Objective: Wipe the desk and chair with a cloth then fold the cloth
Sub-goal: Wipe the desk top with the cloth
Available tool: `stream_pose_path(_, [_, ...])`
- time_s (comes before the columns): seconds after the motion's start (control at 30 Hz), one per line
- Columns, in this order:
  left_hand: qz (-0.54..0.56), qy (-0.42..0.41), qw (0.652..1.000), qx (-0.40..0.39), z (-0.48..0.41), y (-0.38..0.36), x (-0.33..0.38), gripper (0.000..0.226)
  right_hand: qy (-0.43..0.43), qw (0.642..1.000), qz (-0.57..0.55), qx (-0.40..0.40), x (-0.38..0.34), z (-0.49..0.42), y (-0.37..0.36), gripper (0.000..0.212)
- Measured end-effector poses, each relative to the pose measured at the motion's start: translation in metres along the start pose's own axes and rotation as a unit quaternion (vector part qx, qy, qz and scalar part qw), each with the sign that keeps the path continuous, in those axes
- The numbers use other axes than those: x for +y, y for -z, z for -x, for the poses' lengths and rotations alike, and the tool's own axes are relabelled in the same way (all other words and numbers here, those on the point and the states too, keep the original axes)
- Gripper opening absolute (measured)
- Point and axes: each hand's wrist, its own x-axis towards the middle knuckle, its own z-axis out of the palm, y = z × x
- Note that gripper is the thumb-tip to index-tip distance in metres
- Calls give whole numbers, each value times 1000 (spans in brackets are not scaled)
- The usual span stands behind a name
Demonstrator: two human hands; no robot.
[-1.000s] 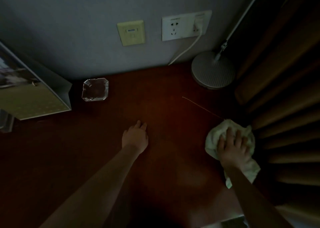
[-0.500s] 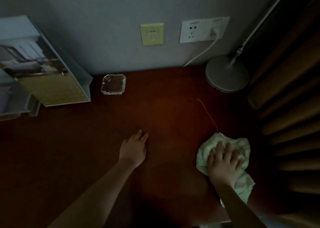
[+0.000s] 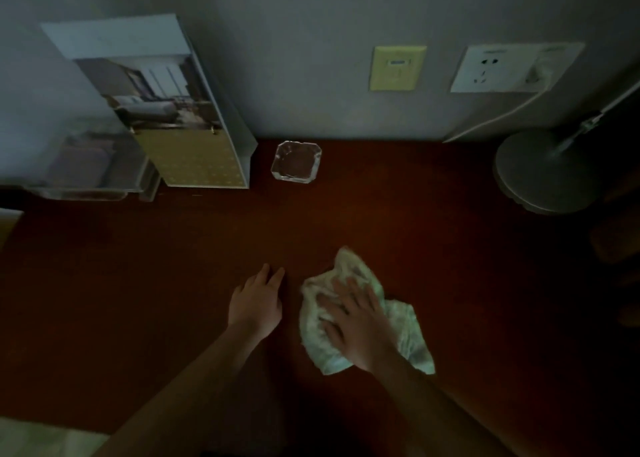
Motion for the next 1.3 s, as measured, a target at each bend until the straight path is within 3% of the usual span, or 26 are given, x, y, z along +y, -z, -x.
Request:
stream_pose_path(0.07, [3,26,1000,2,0,4,-25,60,-94,994,-36,35,20,-14,11,54])
stream_pose_path(0.13, [10,52,999,3,-1,7,-47,60,-245,964,-67,82,44,-26,26,60])
stream_pose_path(0.2, [15,73,997,3,-1,7,-64,60,-352,929,-80,80,70,-31,41,58])
stream_pose_path(0.43, [34,63,997,34,-20,16,-106,57,-439,890,-86,87,64,-50,46,63])
stream_pose_path(0.7, [39,-10,997,66,-58,30,-171,53,-390,918,-45,50,-57,-110,32,70])
stream_pose_path(0.97, [-2,-75,993,93,-75,38,-278,56,-296,951,-49,77,-188,-213,29,80])
stream_pose_path(1.1, [-9,-80,991,104,-75,35,-328,57,-252,965,-34,56,-256,-253,25,70])
stream_pose_path(1.3, [6,-42,994,98,-70,36,-379,53,-104,994,-27,-4,-357,-289,16,65])
